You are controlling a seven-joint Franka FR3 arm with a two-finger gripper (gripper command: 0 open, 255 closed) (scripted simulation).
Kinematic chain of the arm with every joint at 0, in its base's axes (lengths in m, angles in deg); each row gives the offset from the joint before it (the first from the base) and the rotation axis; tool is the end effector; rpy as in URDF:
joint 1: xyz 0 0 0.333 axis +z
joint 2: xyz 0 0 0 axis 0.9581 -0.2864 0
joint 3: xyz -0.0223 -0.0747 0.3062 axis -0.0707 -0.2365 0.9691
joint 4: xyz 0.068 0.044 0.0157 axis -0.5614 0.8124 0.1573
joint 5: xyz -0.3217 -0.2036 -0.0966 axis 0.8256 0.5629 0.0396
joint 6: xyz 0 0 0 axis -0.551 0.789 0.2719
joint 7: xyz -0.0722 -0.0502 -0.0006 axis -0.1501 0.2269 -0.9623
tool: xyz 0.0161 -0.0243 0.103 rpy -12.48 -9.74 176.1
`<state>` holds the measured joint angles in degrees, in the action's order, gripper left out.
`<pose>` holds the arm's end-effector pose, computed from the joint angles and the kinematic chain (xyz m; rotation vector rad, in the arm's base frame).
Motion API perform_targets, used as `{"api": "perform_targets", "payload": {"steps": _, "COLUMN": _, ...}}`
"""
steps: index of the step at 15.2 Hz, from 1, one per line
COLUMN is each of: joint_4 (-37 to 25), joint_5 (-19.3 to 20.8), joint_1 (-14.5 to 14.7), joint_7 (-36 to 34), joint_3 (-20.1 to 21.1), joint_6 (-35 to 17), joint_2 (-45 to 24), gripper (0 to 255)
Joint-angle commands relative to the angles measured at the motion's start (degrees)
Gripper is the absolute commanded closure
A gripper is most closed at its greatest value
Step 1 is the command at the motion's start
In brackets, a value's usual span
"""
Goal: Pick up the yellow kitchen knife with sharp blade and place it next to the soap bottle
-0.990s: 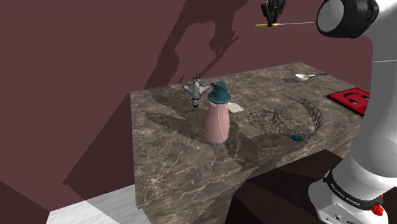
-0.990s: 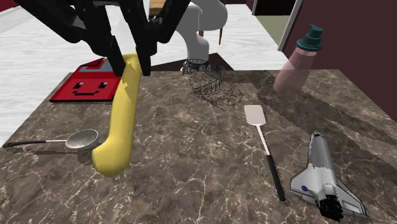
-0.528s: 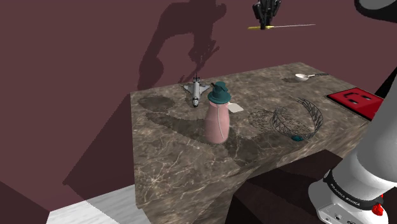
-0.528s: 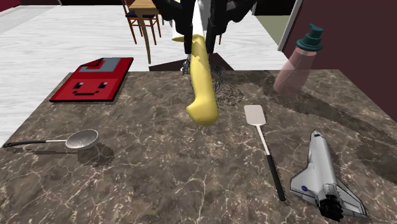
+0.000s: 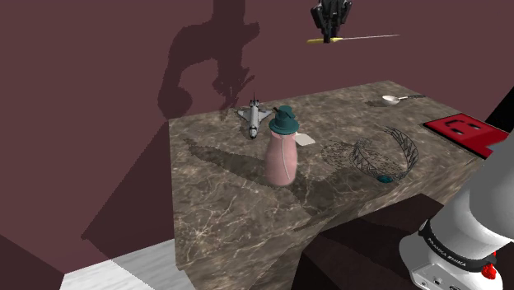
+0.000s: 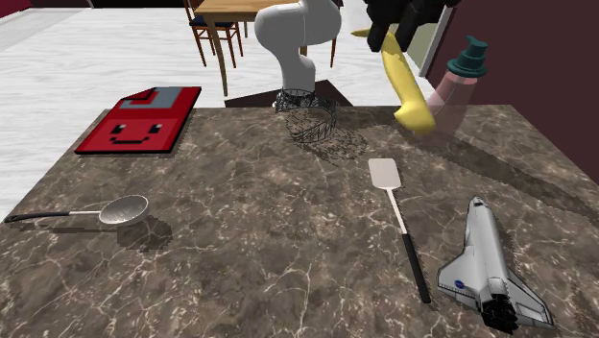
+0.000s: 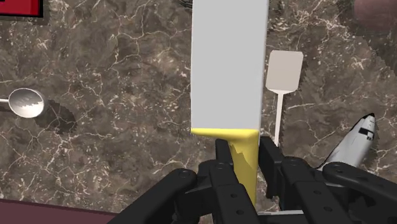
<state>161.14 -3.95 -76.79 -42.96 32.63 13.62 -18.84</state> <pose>0.5397 -0.1020 0.6401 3.0600 -0.3772 -0.2761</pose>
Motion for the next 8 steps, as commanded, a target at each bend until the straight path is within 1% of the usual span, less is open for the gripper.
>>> {"api": "perform_targets", "payload": {"steps": 1, "joint_4": 2.9, "joint_5": -0.2, "joint_1": 1.6, "joint_7": -3.1, "joint_3": 1.3, "joint_6": -0.9, "joint_2": 1.9, "gripper": 255}}
{"api": "perform_targets", "payload": {"steps": 8, "joint_4": 7.2, "joint_5": -1.7, "joint_1": 6.5, "joint_7": -13.0, "joint_3": 6.0, "joint_6": -1.3, "joint_2": 5.4, "gripper": 255}}
